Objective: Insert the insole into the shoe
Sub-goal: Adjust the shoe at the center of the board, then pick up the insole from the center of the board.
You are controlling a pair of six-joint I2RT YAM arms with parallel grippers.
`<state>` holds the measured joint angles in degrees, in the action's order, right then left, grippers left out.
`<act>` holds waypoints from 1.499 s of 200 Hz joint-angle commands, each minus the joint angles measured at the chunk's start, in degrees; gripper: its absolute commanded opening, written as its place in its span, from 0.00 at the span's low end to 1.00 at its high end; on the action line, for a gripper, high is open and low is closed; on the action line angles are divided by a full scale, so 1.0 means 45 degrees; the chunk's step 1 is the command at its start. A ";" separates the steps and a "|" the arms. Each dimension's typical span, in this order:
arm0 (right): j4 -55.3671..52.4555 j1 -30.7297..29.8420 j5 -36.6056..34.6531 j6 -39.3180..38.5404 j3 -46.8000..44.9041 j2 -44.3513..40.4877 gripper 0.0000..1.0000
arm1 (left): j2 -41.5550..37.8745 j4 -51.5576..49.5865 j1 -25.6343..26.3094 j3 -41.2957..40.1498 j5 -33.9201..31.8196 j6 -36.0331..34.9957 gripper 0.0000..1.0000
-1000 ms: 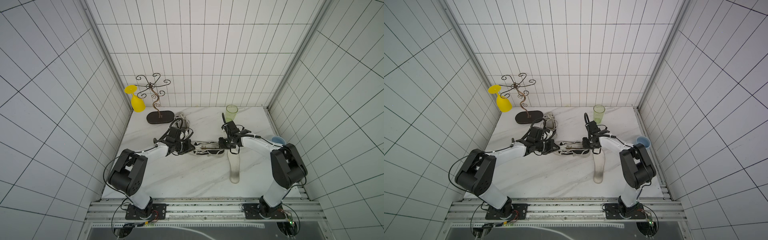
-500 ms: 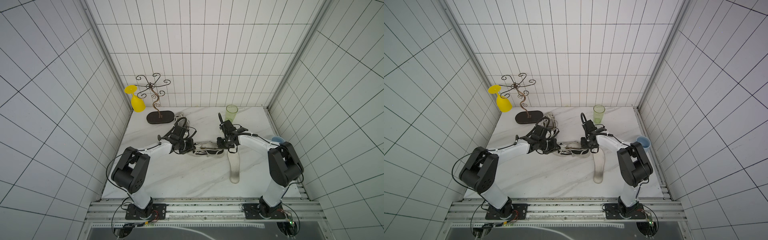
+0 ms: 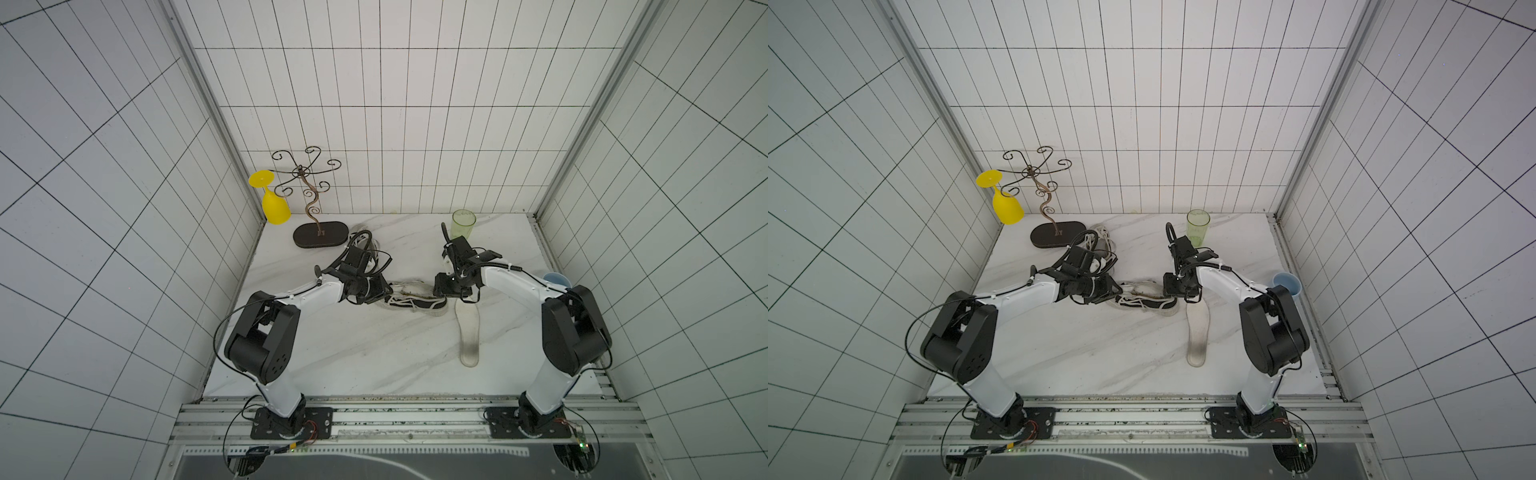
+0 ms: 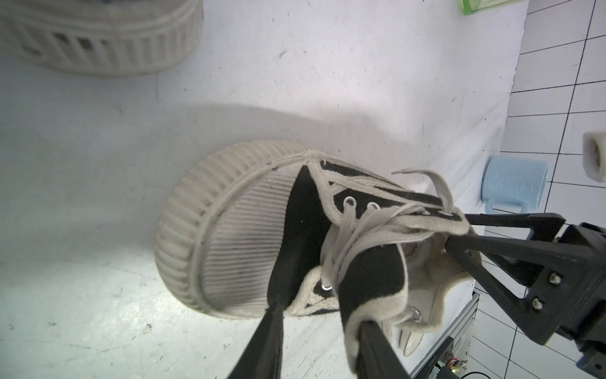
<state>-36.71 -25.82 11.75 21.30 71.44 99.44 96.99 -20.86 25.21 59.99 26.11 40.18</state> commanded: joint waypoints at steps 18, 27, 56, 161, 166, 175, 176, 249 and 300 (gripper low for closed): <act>-0.1336 0.0523 0.0646 -0.0052 0.0706 -0.1326 0.57 | -0.0873 -0.0786 -0.0134 0.1175 0.0428 -0.0445 0.39; -0.1355 0.0834 0.0802 0.0024 0.0526 -0.1621 0.58 | -0.1017 -0.0997 -0.0153 0.1323 0.0429 -0.0578 0.39; -0.1573 0.1770 0.0583 0.0071 -0.0117 -0.2467 0.60 | -0.1428 -0.1442 -0.0319 0.1605 0.0475 -0.0869 0.39; 0.0655 0.3297 -0.0152 0.1349 -0.5456 -0.2785 0.53 | -0.1302 -0.2698 0.0613 0.3478 -0.0645 -0.2409 0.40; 0.1039 0.3292 -0.0128 0.1374 -0.5599 -0.2752 0.52 | -0.1300 -0.2679 0.0674 0.3481 -0.0678 -0.2411 0.40; 0.1446 0.3297 -0.0135 0.1485 -0.5780 -0.2605 0.49 | -0.1283 -0.2647 0.0771 0.3491 -0.0704 -0.2404 0.40; 0.1491 0.3287 -0.0132 0.1482 -0.5789 -0.2586 0.48 | -0.1272 -0.2648 0.0778 0.3489 -0.0704 -0.2405 0.40; 0.2854 0.3278 -0.0549 0.1853 -0.6748 -0.1617 0.03 | -0.1475 -0.2847 0.0900 0.3448 -0.1065 -0.2786 0.40; 0.2902 0.3292 0.0102 0.0949 -0.5820 -0.3715 0.00 | -0.0809 -0.3591 0.1463 0.4554 -0.0577 -0.4968 0.42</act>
<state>-23.38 -11.22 11.46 27.99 44.49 86.76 91.46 -35.07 29.65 75.75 22.24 25.89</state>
